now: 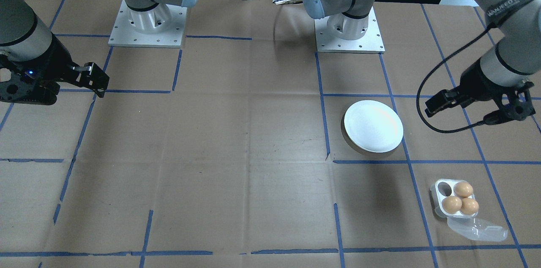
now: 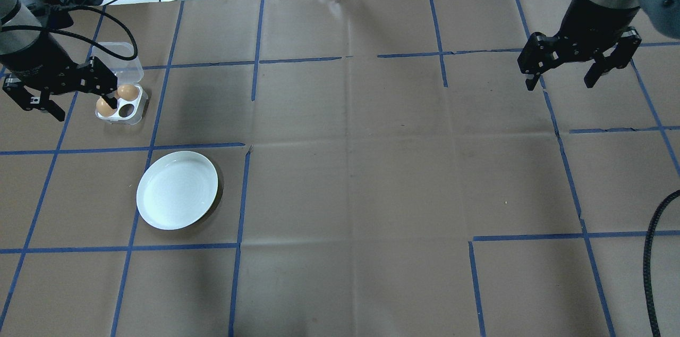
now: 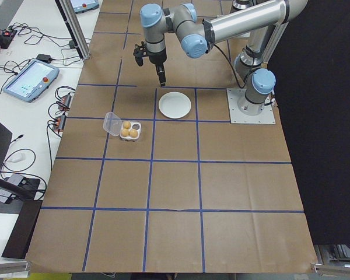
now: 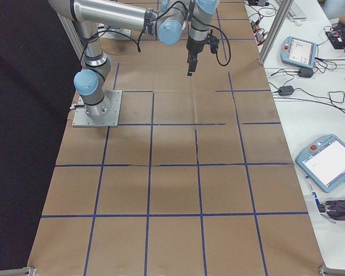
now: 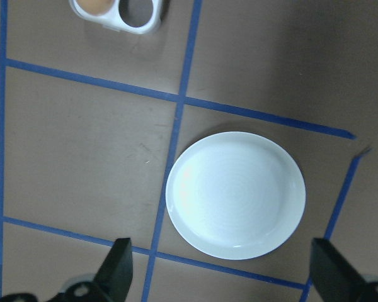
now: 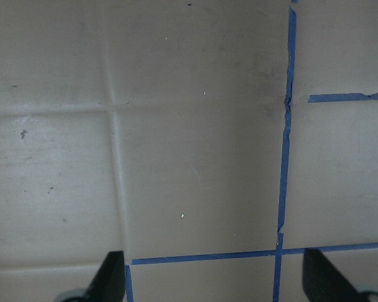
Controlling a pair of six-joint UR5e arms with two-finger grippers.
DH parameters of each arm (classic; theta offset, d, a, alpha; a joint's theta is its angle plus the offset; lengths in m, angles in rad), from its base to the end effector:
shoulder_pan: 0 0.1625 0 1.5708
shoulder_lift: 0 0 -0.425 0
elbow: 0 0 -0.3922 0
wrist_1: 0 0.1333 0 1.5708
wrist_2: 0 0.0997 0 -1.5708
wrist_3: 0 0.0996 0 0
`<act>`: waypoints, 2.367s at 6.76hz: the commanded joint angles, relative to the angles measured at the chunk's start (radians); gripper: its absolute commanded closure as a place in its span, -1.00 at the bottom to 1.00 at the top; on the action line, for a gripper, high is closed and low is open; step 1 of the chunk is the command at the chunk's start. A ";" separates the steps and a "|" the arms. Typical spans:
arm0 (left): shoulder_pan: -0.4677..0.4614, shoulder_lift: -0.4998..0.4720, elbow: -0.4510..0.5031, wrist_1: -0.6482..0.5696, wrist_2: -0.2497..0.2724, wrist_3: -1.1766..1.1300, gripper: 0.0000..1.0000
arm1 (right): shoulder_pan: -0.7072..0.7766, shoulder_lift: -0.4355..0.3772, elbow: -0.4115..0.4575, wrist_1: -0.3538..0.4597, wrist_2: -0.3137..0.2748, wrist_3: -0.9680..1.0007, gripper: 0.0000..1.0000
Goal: Place egg on plate
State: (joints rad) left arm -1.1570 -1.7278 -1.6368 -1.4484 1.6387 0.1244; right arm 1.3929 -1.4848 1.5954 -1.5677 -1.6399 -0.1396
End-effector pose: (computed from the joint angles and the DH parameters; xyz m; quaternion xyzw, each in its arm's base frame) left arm 0.1005 -0.5436 0.3866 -0.1422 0.9880 0.0575 0.0193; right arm 0.0335 -0.5283 0.4326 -0.0171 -0.9976 -0.0615 0.0251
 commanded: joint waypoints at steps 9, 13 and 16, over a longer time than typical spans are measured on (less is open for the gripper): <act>0.134 -0.395 0.022 0.540 -0.115 0.330 -0.96 | 0.000 0.000 0.000 0.000 0.000 0.000 -1.00; 0.134 -0.411 0.034 0.543 -0.115 0.328 -0.87 | 0.000 0.000 0.000 0.000 0.000 0.000 -1.00; 0.131 -0.417 0.045 0.542 -0.108 0.334 -0.85 | 0.000 0.000 0.000 0.000 0.000 0.000 -1.00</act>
State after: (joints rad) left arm -1.0247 -2.1428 -1.5941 -0.9066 1.5286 0.4565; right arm 1.3929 -1.4849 1.5953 -1.5677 -1.6398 -0.1396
